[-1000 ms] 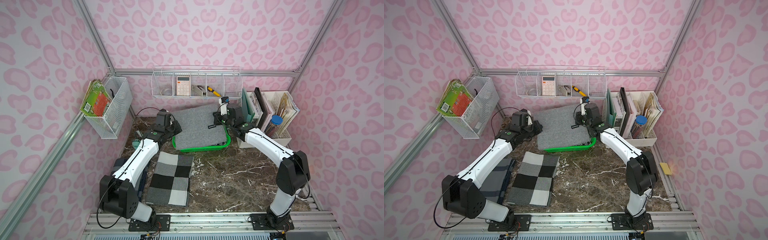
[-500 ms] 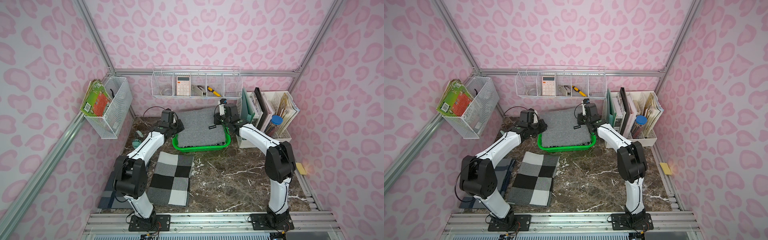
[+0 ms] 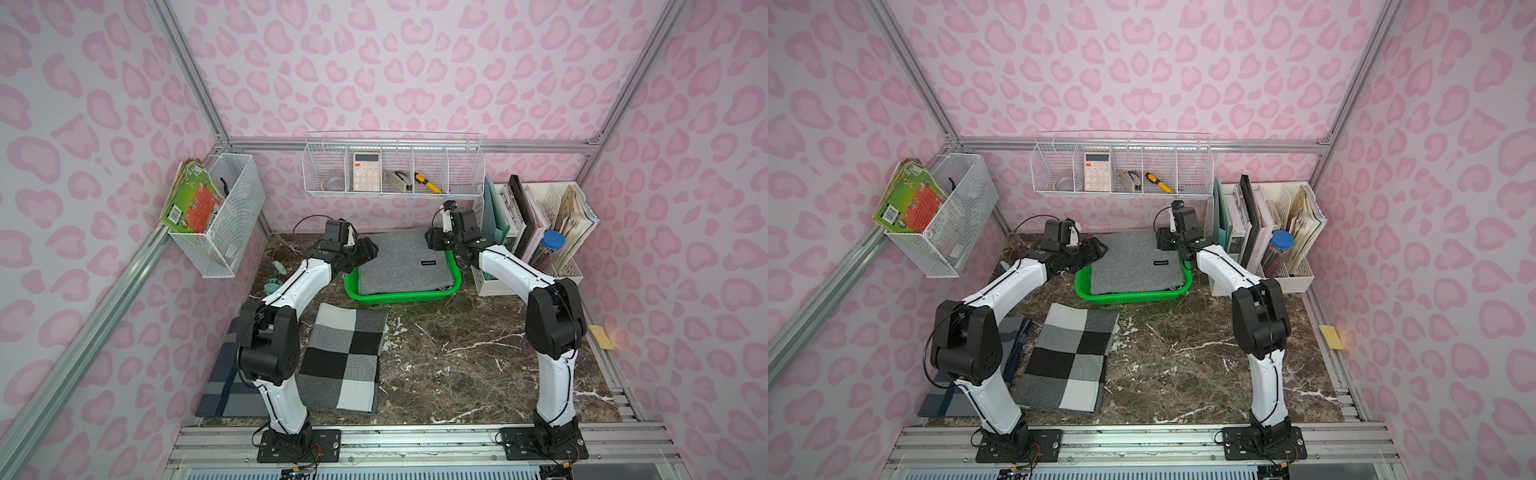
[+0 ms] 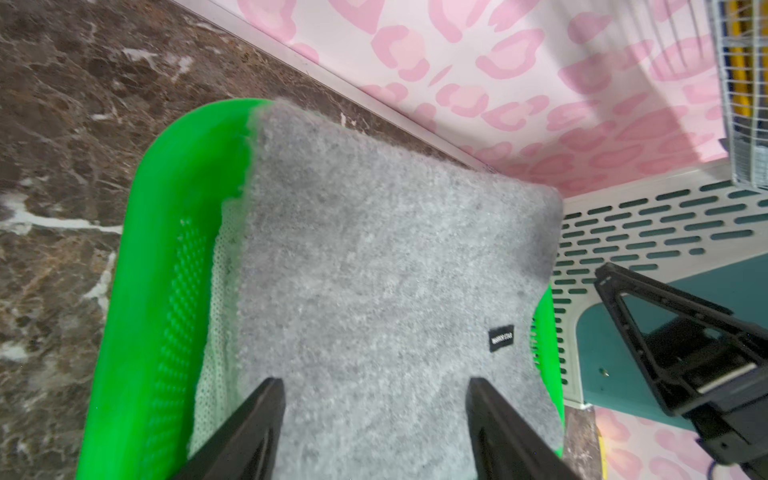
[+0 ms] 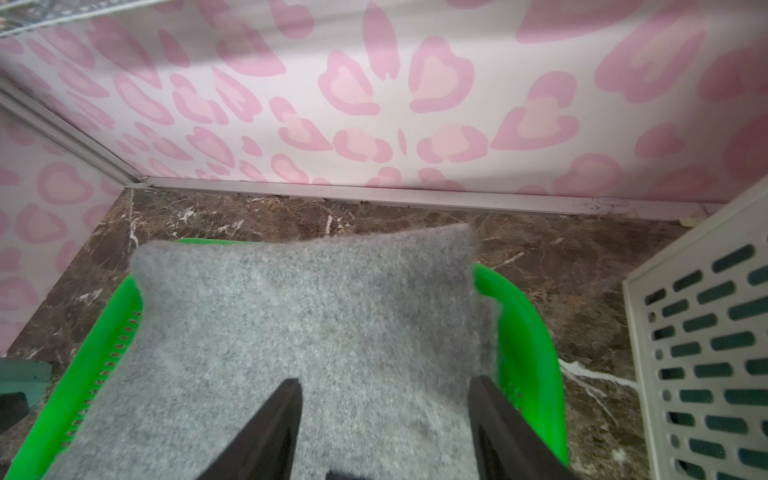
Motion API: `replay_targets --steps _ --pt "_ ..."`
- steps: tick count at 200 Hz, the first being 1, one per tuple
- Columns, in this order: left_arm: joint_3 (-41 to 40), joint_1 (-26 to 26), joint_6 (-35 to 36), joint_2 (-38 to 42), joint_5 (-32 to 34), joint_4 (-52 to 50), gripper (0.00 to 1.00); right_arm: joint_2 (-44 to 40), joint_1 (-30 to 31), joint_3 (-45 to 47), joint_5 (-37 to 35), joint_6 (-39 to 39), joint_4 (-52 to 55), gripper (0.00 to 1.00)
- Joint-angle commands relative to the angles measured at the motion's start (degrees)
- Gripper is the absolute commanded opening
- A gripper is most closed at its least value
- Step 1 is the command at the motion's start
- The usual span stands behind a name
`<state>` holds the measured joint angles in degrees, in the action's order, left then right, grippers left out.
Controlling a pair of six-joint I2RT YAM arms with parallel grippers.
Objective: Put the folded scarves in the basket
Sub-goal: Place the scarf in the basket, then move the scarf to the center of the board.
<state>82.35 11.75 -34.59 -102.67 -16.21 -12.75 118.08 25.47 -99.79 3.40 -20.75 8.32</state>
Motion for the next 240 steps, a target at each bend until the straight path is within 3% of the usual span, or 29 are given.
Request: replay_targets --steps 1,46,84,116,155,183,203,240 --pt "0.3 0.0 -1.7 3.8 -2.8 -0.6 0.74 -2.8 0.8 0.8 0.2 0.4 -0.5 0.67" --pt "-8.9 0.7 -5.2 14.7 -6.4 -0.7 0.73 -16.1 5.3 15.9 -0.1 -2.4 -4.3 0.64" --pt "-20.7 4.2 -5.9 26.8 -3.4 -4.5 0.72 -28.6 12.0 33.7 -3.4 -6.0 -11.2 0.65" --pt "-29.7 8.6 -6.9 37.3 2.1 -10.2 0.72 -33.5 20.0 44.5 -6.4 -14.8 -15.7 0.64" --pt "-39.4 9.4 -9.5 47.3 8.3 -19.5 0.72 -30.7 31.4 52.5 -13.5 -27.9 -21.7 0.64" --pt "-46.0 9.4 -12.2 53.2 8.3 -21.3 0.72 -24.3 37.0 49.2 -17.4 -28.2 -19.4 0.64" --pt "-48.7 9.4 -15.0 56.5 11.2 -23.9 0.72 -19.9 38.7 45.9 -18.0 -29.6 -15.8 0.64" --pt "-50.5 9.4 -17.4 60.9 15.0 -26.8 0.72 -14.5 38.8 44.8 -13.7 -30.9 -20.2 0.62"
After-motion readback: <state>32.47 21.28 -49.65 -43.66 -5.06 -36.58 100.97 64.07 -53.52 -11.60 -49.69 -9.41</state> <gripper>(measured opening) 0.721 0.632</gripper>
